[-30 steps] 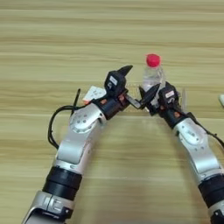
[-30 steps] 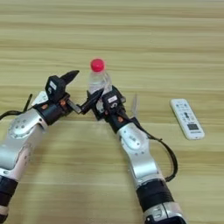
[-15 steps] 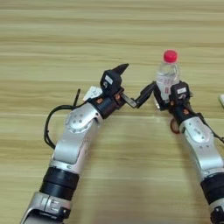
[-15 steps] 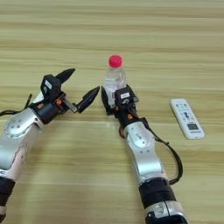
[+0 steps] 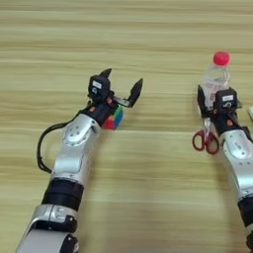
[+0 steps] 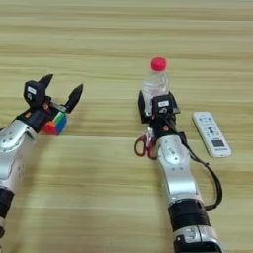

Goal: Move the objects on the table

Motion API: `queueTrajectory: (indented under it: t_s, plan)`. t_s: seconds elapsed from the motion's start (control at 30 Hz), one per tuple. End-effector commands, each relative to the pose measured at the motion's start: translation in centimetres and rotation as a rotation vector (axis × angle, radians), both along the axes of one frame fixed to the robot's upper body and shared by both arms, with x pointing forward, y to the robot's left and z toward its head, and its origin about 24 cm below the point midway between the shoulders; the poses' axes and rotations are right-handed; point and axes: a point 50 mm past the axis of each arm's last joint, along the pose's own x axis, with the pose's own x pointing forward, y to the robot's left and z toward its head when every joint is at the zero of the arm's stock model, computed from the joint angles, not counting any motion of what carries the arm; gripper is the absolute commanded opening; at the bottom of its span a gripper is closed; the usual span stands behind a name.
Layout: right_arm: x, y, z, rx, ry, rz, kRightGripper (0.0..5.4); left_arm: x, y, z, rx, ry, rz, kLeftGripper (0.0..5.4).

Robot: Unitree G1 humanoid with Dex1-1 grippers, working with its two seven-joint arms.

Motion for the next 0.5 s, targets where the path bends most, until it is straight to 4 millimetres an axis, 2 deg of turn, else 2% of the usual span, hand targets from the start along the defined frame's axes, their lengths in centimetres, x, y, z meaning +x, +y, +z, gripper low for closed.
queueTrajectory:
  t_s: [0.03, 0.27, 0.5]
  plan:
    - [0.3, -0.7, 0.6, -0.001, -0.020, -0.036, 3.18, 0.5, 0.5, -0.3, 0.012, 0.000, 0.025, 5.40]
    - [0.0, -1.8, 0.5, 0.006, -0.017, -0.085, 3.18, 1.0, 2.8, -0.8, 0.015, -0.014, 0.125, 5.40]
    - [-0.1, -2.3, 0.1, -0.004, 0.001, -0.106, 3.18, 1.6, 5.6, -0.2, 0.023, -0.081, 0.298, 5.40]
